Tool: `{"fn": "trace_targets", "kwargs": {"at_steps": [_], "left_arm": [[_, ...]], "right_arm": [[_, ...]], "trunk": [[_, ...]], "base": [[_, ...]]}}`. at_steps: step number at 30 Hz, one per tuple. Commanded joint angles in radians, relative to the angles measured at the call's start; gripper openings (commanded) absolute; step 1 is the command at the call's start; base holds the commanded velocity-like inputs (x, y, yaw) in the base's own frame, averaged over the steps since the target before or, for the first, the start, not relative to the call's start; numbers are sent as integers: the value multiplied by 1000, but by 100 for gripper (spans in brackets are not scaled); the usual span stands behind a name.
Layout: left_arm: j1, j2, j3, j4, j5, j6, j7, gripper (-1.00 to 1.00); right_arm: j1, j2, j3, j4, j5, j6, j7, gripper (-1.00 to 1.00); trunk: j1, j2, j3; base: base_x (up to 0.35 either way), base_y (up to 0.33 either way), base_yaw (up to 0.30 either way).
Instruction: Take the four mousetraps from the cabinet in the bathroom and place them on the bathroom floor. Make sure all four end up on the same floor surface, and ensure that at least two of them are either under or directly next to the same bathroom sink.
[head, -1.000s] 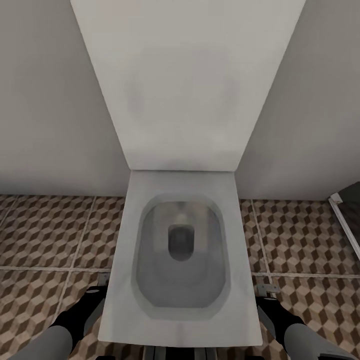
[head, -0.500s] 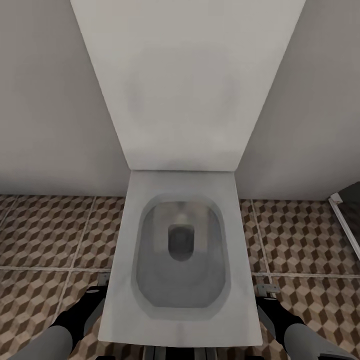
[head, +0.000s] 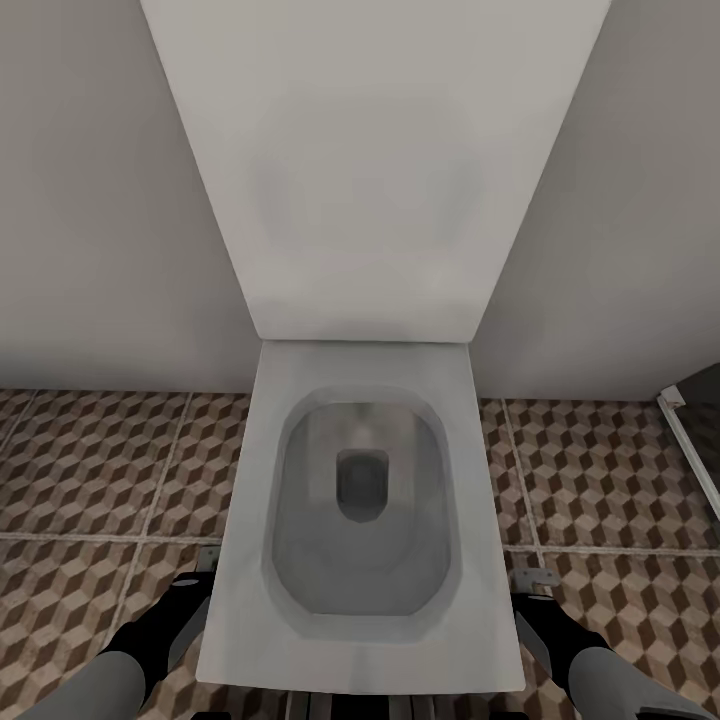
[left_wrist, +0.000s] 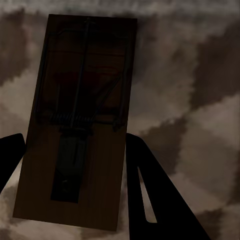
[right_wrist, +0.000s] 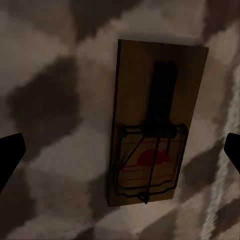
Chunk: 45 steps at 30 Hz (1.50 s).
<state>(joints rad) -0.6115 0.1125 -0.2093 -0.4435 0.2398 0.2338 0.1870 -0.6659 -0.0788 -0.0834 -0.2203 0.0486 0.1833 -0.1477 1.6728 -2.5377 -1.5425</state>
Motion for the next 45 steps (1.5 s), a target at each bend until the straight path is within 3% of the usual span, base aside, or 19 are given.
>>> {"fn": "trace_targets", "kwargs": {"at_steps": [1,45], "left_arm": [[1,1,-13,0,30,4,8,-100],[1,-2,-13,17,36,5,14,-100]], "right_arm": [[0,1,-7,-2,5,5,0,100],[0,2,-7,-2,5,5,-1,100]], "trunk": [[0,0,-1],[0,0,-1]], "base": [[0,0,0],[0,0,0]]}}
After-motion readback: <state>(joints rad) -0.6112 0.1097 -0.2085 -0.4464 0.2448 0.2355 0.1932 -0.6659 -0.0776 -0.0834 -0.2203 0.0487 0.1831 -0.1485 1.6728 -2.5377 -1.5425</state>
